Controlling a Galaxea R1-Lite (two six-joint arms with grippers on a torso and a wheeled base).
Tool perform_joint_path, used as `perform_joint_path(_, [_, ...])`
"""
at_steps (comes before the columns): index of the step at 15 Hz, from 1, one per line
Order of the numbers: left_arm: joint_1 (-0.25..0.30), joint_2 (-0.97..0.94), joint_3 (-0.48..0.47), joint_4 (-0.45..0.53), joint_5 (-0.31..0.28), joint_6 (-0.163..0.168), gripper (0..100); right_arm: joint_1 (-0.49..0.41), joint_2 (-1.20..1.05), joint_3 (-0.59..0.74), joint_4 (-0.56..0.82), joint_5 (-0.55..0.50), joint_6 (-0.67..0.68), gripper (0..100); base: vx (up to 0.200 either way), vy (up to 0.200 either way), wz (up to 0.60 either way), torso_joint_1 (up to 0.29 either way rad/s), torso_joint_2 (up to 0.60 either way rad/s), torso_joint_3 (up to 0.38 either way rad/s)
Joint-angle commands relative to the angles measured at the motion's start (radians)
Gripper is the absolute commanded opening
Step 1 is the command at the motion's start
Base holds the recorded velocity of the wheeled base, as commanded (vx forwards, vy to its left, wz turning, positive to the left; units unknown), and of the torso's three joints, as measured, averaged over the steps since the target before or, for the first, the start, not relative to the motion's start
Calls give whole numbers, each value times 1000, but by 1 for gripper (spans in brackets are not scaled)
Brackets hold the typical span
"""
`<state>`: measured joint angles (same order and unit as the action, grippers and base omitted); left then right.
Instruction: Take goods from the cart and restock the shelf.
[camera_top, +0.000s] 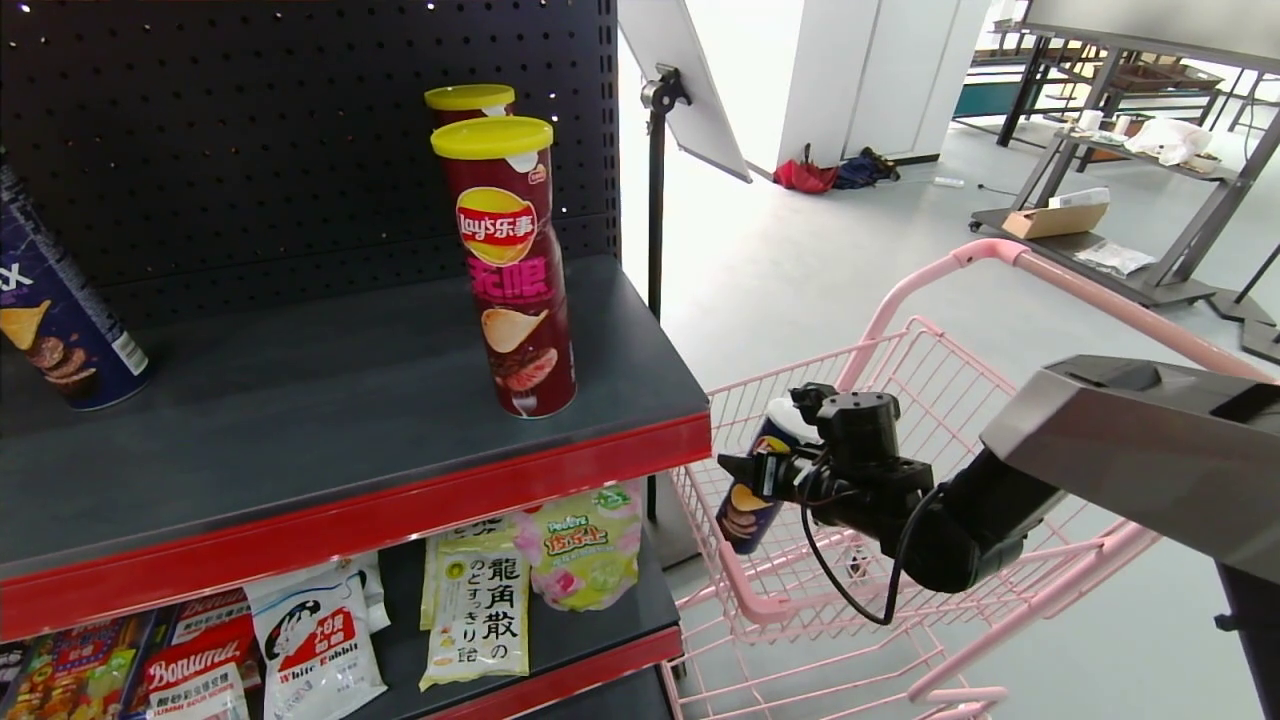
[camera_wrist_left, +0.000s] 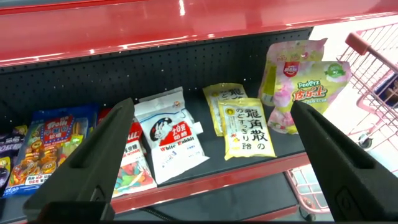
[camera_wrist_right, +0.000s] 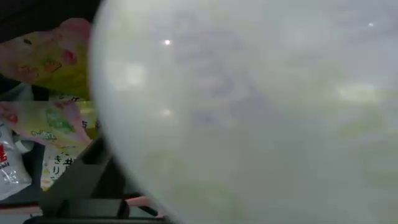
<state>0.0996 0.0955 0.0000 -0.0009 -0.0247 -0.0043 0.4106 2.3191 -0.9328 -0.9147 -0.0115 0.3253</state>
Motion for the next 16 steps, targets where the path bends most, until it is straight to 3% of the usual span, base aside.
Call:
perform_joint_path(1, [2, 0, 0, 1, 0, 0, 100, 2, 25, -18, -6, -4, 3, 0, 0, 0, 0, 0, 0, 0])
perform_joint_path(8, [0, 0, 0, -1, 0, 0, 100, 0, -49, -17, 11, -35, -28, 0, 0, 0, 0, 0, 0, 0])
perform_joint_path(10, [0, 0, 0, 1, 0, 0, 100, -55, -211, -18, 79, -36, -161, 0, 0, 0, 0, 0, 0, 0])
perform_joint_path(13, [0, 0, 0, -1, 0, 0, 100, -93, -458, -23, 252, -36, -218, 0, 0, 0, 0, 0, 0, 0])
perform_joint_path(16, [0, 1, 0, -1, 0, -2, 100, -98, -877, 2, 600, -90, -241, 0, 0, 0, 0, 0, 0, 0])
